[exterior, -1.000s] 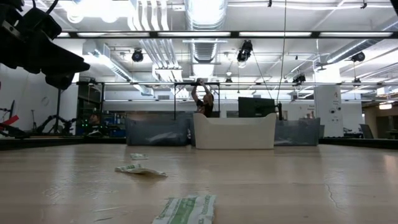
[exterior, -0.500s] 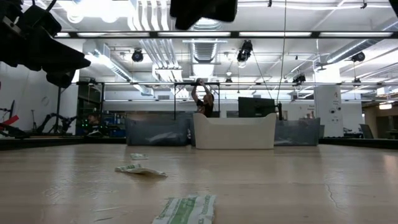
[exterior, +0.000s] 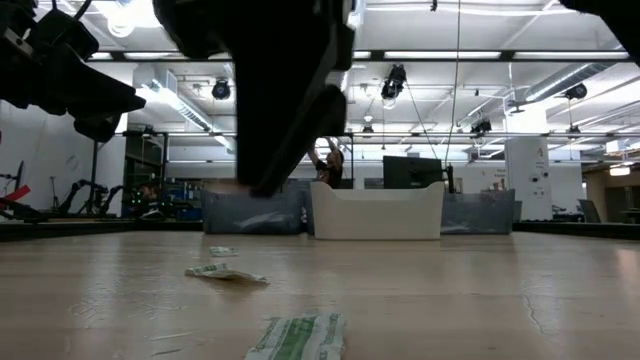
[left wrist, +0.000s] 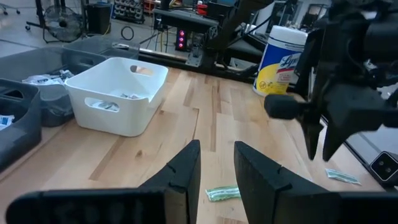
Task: Pick & Place First Aid Supplies
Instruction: Put the middle green bandage pack into the right gray bin
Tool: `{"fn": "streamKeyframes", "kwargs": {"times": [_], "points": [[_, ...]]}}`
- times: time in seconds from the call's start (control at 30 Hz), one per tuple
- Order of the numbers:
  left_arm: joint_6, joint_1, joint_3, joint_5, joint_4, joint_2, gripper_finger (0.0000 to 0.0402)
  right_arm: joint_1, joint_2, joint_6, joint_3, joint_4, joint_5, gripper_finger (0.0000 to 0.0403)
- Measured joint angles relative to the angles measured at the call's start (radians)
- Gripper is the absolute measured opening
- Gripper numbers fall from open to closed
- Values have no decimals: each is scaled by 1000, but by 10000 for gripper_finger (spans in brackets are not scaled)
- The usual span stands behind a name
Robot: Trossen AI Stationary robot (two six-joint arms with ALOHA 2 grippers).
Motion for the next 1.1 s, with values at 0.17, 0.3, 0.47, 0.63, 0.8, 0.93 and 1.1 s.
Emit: {"fn": "streamKeyframes", "kwargs": {"times": [0.17,0.3,0.47,0.63,0.8,0.93,1.1], "points": [[0,0,0,0,-1,0,94,-9,28,-7,0,66,9,105],[0,0,0,0,0,0,94,-15,41,-3,0,87,10,113],[-1,0,0,0,0,0,94,-20,63,11,0,88,36,124],[-1,0,0,0,-1,1,94,-19,82,22,-11,84,67,130],[-1,0,0,0,-1,1,94,-19,79,24,-42,79,99,117],[-1,0,0,0,-1,1,94,-19,74,24,-74,89,115,98],[-1,0,0,0,-1,1,94,-19,73,23,-80,87,117,66]]}}
